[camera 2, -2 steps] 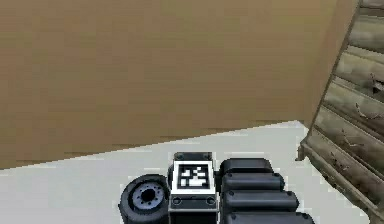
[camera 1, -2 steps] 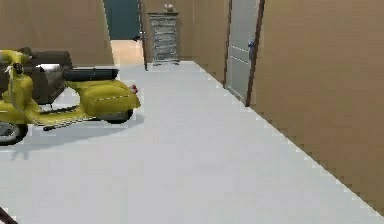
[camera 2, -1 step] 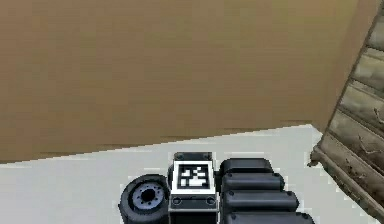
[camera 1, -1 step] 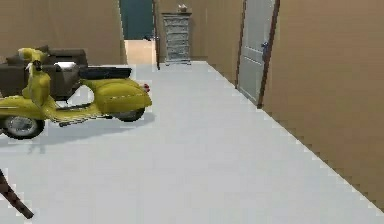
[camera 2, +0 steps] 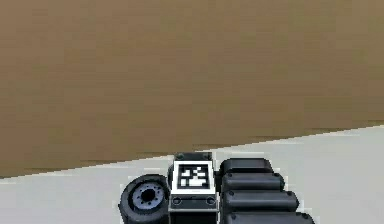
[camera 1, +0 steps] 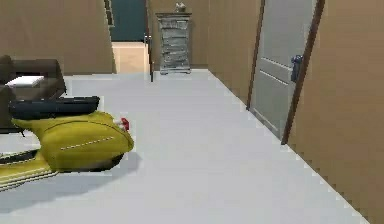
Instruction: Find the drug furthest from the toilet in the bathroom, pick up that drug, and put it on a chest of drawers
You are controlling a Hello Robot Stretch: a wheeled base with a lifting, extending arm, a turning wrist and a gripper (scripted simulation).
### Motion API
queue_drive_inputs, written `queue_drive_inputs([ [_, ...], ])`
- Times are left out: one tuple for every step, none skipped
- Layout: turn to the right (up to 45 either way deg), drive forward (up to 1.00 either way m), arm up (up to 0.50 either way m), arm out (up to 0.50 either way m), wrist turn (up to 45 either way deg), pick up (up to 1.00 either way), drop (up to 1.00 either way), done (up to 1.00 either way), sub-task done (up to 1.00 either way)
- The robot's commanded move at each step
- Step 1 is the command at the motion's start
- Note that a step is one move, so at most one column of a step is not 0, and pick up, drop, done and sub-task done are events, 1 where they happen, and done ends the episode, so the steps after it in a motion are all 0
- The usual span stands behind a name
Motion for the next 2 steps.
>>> queue_drive_inputs([
  [0.0,1.0,0.0,0.0,0.0,0.0,0.0,0.0,0.0],
  [-3.0,0.0,0.0,0.0,0.0,0.0,0.0,0.0,0.0],
])
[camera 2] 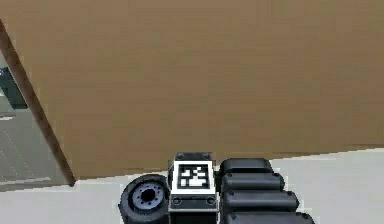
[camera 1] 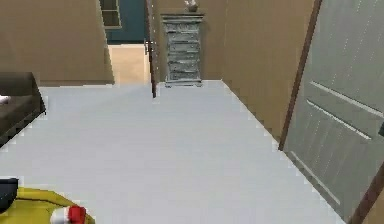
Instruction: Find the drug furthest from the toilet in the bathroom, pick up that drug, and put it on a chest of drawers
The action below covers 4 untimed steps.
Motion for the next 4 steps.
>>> queue_drive_inputs([
  [0.0,0.3,0.0,0.0,0.0,0.0,0.0,0.0,0.0],
  [45.0,0.0,0.0,0.0,0.0,0.0,0.0,0.0,0.0],
  [36.0,0.0,0.0,0.0,0.0,0.0,0.0,0.0,0.0],
  [0.0,0.3,0.0,0.0,0.0,0.0,0.0,0.0,0.0],
])
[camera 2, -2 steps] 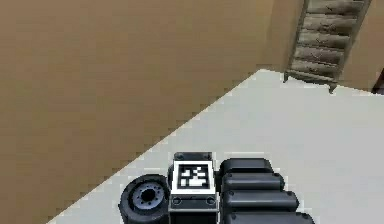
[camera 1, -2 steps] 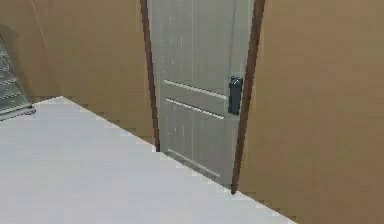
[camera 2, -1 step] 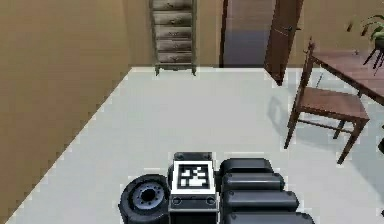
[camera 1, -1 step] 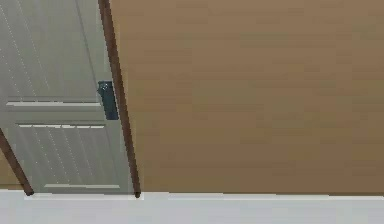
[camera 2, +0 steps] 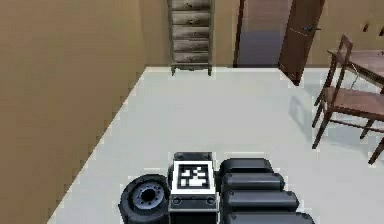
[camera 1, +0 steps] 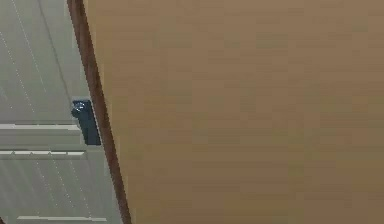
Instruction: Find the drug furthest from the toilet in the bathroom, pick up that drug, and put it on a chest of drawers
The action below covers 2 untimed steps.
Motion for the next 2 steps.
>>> queue_drive_inputs([
  [-45.0,0.0,0.0,0.0,0.0,0.0,0.0,0.0,0.0],
  [-45.0,0.0,0.0,0.0,0.0,0.0,0.0,0.0,0.0],
])
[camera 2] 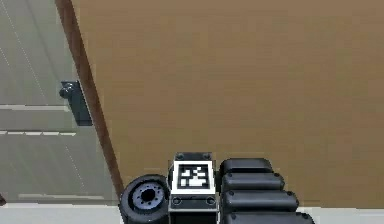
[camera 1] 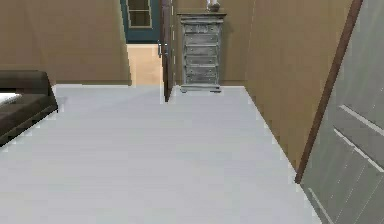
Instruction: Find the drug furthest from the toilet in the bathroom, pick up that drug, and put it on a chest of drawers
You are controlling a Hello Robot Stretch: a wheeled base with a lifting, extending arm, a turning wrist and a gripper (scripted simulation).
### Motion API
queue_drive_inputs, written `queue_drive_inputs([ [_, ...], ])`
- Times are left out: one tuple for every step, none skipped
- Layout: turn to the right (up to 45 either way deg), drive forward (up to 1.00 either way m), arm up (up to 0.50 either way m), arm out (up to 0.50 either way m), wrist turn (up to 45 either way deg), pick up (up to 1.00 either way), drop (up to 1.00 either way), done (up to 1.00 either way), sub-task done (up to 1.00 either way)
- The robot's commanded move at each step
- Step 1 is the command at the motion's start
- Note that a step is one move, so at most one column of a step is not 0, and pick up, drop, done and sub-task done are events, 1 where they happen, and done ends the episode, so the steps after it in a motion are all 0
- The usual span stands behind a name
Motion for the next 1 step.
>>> queue_drive_inputs([
  [-12.0,0.0,0.0,0.0,0.0,0.0,0.0,0.0,0.0],
])
